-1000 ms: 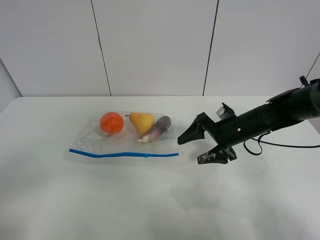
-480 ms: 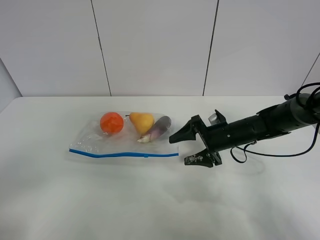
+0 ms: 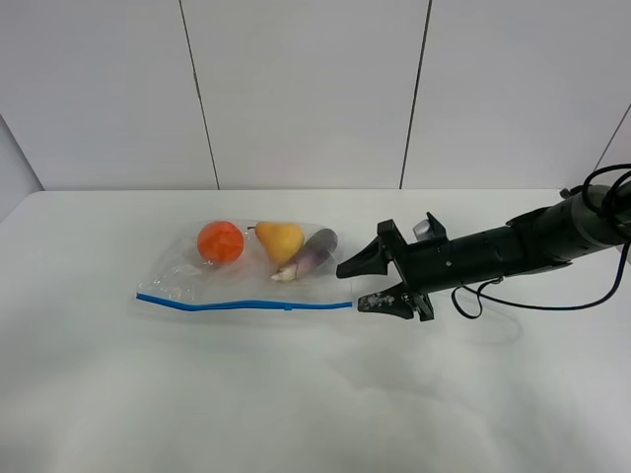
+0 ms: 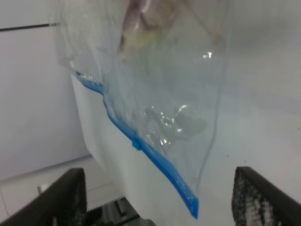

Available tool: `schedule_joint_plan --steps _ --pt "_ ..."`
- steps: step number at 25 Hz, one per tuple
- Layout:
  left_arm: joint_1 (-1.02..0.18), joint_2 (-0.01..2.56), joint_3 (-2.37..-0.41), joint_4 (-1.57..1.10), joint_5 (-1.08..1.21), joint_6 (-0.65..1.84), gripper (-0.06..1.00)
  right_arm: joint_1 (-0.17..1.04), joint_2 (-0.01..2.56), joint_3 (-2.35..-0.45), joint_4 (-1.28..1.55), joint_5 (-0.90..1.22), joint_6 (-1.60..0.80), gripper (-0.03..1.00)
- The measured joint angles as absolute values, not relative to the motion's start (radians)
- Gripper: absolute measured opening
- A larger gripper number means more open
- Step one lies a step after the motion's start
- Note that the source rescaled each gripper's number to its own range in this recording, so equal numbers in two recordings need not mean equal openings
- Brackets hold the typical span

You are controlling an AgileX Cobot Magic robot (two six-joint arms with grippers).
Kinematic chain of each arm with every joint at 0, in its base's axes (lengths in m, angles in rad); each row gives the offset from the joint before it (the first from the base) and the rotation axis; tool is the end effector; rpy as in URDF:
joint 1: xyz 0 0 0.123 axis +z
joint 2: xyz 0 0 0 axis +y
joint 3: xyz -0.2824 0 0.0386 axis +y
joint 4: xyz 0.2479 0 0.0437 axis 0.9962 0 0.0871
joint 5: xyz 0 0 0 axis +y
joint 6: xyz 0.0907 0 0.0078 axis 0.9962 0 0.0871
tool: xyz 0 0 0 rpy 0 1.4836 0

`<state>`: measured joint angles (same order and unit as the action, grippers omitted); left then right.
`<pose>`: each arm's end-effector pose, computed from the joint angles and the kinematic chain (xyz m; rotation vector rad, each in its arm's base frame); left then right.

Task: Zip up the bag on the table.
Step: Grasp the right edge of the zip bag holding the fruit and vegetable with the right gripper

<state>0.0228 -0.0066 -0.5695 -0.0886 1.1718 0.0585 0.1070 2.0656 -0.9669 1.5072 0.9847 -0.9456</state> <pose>-0.0191 -0.0079 0.2873 0.0511 2.0759 -0.0562 0.3322 0.1119 0.1071 0.2001 2.6211 1.5151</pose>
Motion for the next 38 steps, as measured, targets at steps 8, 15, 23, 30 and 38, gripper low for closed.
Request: schedule_joint_plan --steps 8,15,23,30,38 --pt "0.023 -0.007 -0.570 -0.089 1.172 0.059 1.00 0.145 2.125 -0.967 1.530 1.011 -0.955 0.71" --pt "0.023 -0.007 -0.570 -0.089 1.173 0.059 1.00 0.188 2.140 -1.014 1.544 0.981 -0.956 0.70" --pt "0.023 -0.007 -0.570 -0.089 1.173 0.059 1.00 0.188 2.140 -1.018 1.532 0.979 -0.946 0.38" --pt "0.023 -0.007 -0.570 -0.089 1.173 0.059 1.00 0.188 2.140 -1.018 1.493 0.982 -0.945 0.35" --pt "0.023 -0.007 -0.570 -0.089 1.173 0.059 1.00 0.188 2.140 -1.018 1.462 0.984 -0.945 0.35"
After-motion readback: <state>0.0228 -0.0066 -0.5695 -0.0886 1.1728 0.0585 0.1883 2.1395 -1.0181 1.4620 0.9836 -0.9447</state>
